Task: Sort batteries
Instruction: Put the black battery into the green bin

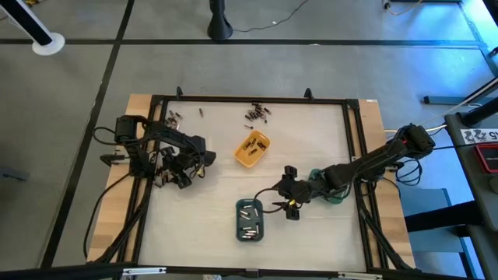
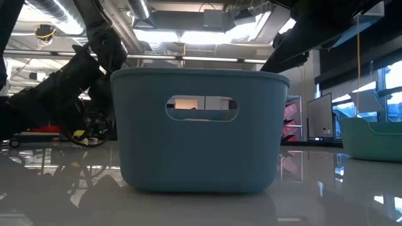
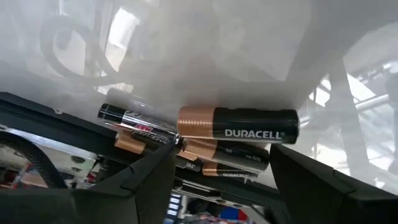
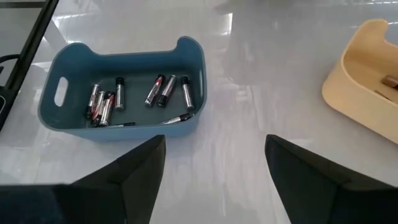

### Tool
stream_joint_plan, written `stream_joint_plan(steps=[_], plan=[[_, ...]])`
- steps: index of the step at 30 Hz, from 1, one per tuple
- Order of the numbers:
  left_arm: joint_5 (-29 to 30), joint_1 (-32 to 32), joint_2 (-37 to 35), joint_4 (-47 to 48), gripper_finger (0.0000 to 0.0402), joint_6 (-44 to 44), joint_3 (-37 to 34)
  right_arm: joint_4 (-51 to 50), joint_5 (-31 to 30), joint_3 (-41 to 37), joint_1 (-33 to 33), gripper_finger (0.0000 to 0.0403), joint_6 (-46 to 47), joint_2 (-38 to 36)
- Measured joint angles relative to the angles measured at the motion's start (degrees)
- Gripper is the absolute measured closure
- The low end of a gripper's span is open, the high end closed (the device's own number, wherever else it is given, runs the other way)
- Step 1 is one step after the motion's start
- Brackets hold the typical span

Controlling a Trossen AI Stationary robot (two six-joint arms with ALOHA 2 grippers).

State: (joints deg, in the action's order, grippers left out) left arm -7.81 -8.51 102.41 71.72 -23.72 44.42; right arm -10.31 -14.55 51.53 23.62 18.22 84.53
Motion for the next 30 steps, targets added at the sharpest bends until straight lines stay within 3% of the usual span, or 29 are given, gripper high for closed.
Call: stream_joint_plan(steps=[13,16,23,30], plan=[[0.1,0.0,-2.8,2.4,0.0153,2.8,1.9,0.0,0.0,0.0,0.0,0.0127,0.0,0.0],[0.3,0.3,-4.5,1.8,0.0153,6.7,2.4,0.1,0.0,0.0,0.0,0.0127,0.0,0.0],[9.0,2.6,-5.7,0.4,0.0153,13.3,2.5,0.3,0.0,0.0,0.0,0.0127,0.0,0.0],[9.2,4.2,-5.8,-1.6,0.0153,17.2,2.4,0.4,0.0,0.0,0.0,0.0127,1.8,0.0]])
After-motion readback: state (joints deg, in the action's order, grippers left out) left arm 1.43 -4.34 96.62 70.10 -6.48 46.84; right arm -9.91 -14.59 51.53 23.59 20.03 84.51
